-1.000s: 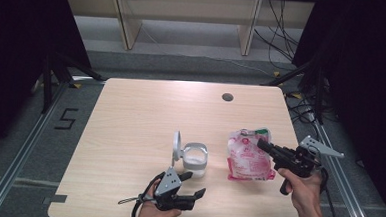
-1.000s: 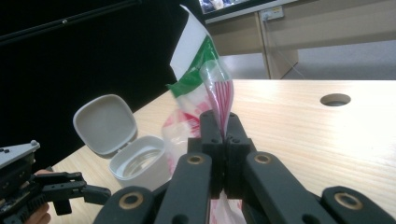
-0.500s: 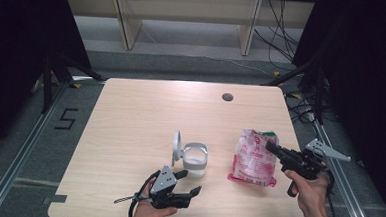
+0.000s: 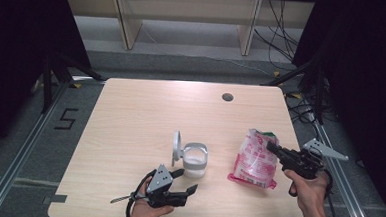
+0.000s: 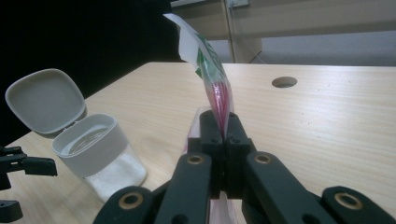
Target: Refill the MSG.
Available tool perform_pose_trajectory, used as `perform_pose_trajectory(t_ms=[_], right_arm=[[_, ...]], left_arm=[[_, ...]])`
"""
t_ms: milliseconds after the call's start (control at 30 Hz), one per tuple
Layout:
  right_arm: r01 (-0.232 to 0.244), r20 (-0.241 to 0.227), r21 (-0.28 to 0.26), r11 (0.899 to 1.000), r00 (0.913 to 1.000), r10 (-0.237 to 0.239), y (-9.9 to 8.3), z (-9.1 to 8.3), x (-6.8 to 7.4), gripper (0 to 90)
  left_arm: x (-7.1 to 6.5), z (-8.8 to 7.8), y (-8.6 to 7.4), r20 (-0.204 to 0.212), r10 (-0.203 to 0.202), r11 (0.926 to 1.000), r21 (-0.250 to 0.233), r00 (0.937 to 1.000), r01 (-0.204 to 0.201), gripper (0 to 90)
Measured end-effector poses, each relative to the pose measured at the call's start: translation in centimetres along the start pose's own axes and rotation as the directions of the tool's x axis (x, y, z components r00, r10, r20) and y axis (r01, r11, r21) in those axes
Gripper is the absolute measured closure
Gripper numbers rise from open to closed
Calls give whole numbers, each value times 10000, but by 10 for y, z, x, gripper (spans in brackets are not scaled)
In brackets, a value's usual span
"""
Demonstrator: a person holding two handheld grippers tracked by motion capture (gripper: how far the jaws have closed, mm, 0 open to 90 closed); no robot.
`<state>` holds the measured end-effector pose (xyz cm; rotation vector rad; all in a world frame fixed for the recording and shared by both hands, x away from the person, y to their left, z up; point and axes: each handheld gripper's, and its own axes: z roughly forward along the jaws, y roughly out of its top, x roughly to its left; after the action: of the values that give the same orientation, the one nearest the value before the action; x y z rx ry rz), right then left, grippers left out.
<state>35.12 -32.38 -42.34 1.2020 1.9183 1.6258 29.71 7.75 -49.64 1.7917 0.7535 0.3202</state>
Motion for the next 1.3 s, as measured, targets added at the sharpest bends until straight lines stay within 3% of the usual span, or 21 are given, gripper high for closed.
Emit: perform_pose_trajectory(t_ms=[33, 67, 133, 167, 233, 333, 367, 433, 533, 633, 700, 733, 833, 900, 933, 1000, 1033, 1100, 1133, 1167, 1300], right_arm=[[-15, -19, 12, 10000, 10000, 15, 0, 0, 0, 900], [-283, 22, 98, 9996, 9996, 283, 0, -1, 1, 900], [0, 144, 245, 9997, 9999, -3, 0, -1, -2, 900], [-226, 238, 288, 9993, 9995, 219, -1, -2, 0, 900], [-19, 326, 225, 9997, 9995, 12, -2, -1, -2, 900], [-256, 281, 213, 9994, 9993, 250, -2, -1, -2, 900], [-40, 264, 168, 9999, 9996, 35, -3, 0, -3, 900], [-449, 265, 205, 9988, 9987, 443, -3, -1, -1, 900], [-202, 289, 240, 9995, 9994, 195, -4, 0, -4, 900], [-25, 531, 242, 9997, 9986, 12, -5, 2, -5, 900], [41, 711, 523, 9986, 9974, -79, -5, 1, -7, 900], [81, 644, 485, 9988, 9979, -112, -6, 2, -9, 900], [-369, 922, 717, 9967, 9953, 302, -10, 4, -6, 900], [151, 926, 831, 9964, 9954, -228, -12, 6, -12, 900], [-148, 1075, 825, 9965, 9942, 59, -13, 7, -9, 900], [-115, 1081, 916, 9957, 9941, 16, -14, 9, -10, 900], [5, 1085, 1123, 9937, 9940, -128, -14, 8, -11, 900], [286, 1280, 1138, 9931, 9908, -432, -15, 8, -14, 900], [263, 1295, 1168, 9928, 9907, -415, -15, 8, -14, 900], [162, 1293, 1099, 9938, 9911, -305, -16, 9, -14, 900], [-205, 1390, 1131, 9934, 9903, 46, -18, 10, -13, 899]], left_arm=[[-1, 0, 0, -67, -282, 9996, -78, 9996, 281, 307], [0, -1, 0, -105, -274, 9996, 18, 9996, 275, 307], [0, -2, -1, -119, -316, 9995, -21, 9994, 316, 307], [1, -1, -1, -56, -353, 9993, -94, 9994, 352, 307], [2, -2, -1, -125, -350, 9994, -65, 9993, 349, 307], [4, -4, -1, -243, -395, 9992, -48, 9989, 394, 307], [4, -5, -1, -257, -362, 9993, -27, 9990, 361, 307], [5, -5, -1, -265, -351, 9994, -12, 9990, 351, 306], [6, -6, 0, -194, -101, 9999, -66, 9998, 100, 306], [7, -6, -1, -261, -378, 9993, -79, 9989, 376, 305], [9, -7, -1, -256, -190, 9998, -88, 9995, 188, 305], [8, -7, -2, -286, -407, 9992, -61, 9988, 405, 305], [10, -9, -1, -392, -260, 9997, -10, 9989, 260, 305], [11, -10, -1, -404, -258, 9997, -17, 9989, 258, 302], [9, -9, -1, -467, -555, 9985, -48, 9974, 553, 300], [11, -11, -1, -456, -404, 9992, 28, 9981, 406, 295], [13, -11, -1, -444, -282, 9996, -10, 9986, 281, 295], [13, -11, -2, -510, -555, 9984, -89, 9972, 551, 294], [14, -13, -1, -571, -305, 9995, -5, 9979, 305, 293], [14, -13, -2, -645, -580, 9983, -36, 9962, 579, 293], [16, -16, -1, -820, -669, 9977, -123, 9944, 661, 288]])
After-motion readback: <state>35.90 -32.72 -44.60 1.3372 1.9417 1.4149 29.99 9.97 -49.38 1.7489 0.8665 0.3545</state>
